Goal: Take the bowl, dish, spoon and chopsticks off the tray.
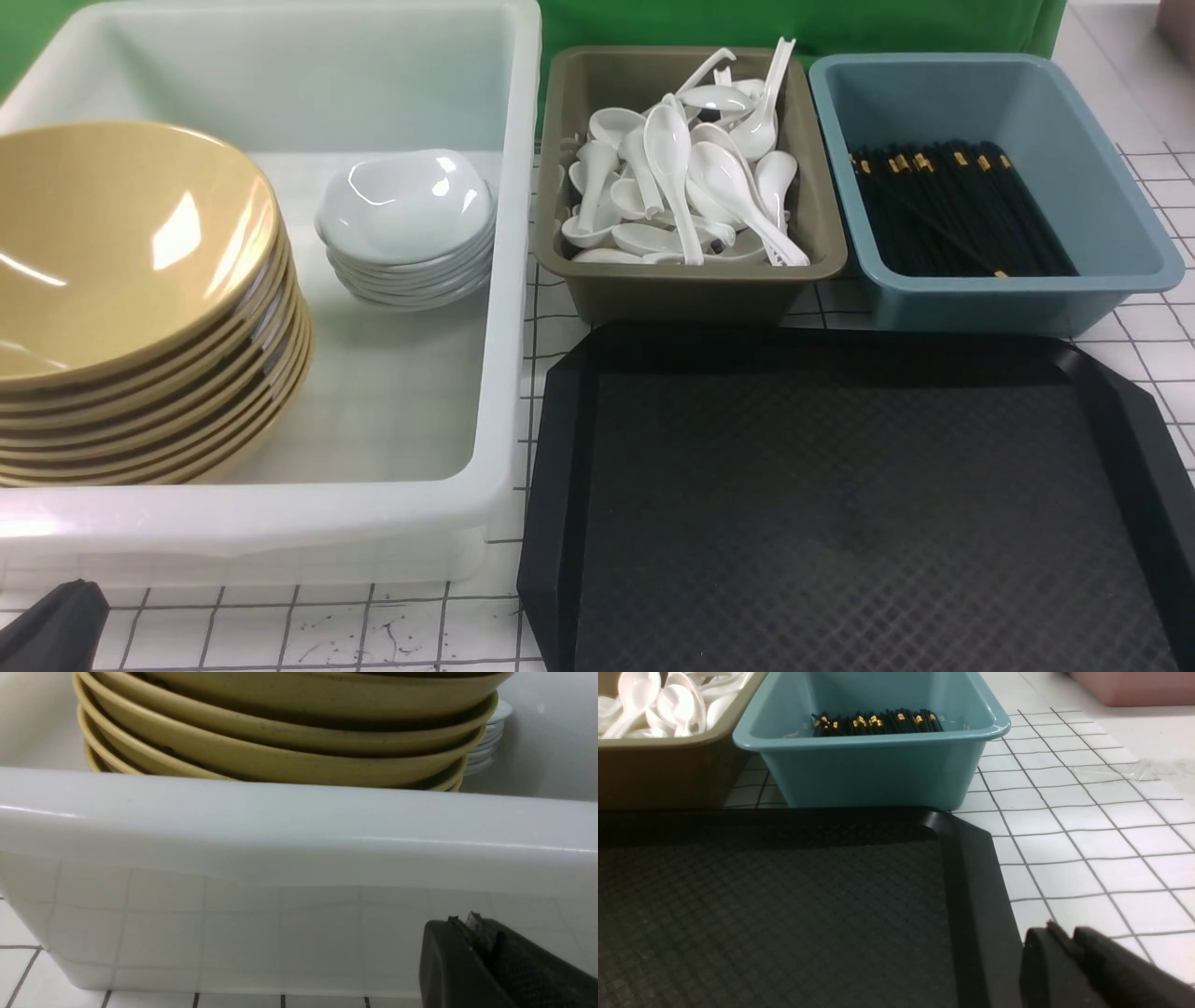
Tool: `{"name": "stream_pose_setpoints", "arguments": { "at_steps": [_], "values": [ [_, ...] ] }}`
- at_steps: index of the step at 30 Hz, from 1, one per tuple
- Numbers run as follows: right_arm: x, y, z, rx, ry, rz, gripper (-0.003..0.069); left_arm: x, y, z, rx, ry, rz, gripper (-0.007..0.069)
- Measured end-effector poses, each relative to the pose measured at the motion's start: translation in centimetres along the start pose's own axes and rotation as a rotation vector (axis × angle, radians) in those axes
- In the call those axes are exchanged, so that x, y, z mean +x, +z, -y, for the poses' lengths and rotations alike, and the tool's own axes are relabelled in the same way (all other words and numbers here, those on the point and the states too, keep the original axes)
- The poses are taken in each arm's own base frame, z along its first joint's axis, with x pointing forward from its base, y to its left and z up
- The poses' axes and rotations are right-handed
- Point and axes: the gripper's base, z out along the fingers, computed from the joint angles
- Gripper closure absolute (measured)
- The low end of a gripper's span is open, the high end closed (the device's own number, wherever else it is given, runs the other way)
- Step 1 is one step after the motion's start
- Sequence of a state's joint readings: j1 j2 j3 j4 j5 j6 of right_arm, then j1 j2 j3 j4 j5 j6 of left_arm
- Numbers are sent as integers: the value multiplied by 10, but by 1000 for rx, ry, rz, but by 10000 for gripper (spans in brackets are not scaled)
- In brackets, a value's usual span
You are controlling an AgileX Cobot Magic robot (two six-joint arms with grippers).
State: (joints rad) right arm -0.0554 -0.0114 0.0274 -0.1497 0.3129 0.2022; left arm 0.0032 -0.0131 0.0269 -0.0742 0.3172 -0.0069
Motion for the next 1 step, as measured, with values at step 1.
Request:
{"name": "stream_pose_setpoints", "arguments": {
  "at_steps": [1],
  "values": [
    [0, 0, 0, 0, 0, 0, 550, 0, 0, 0, 0, 0, 0, 637]
  ]
}}
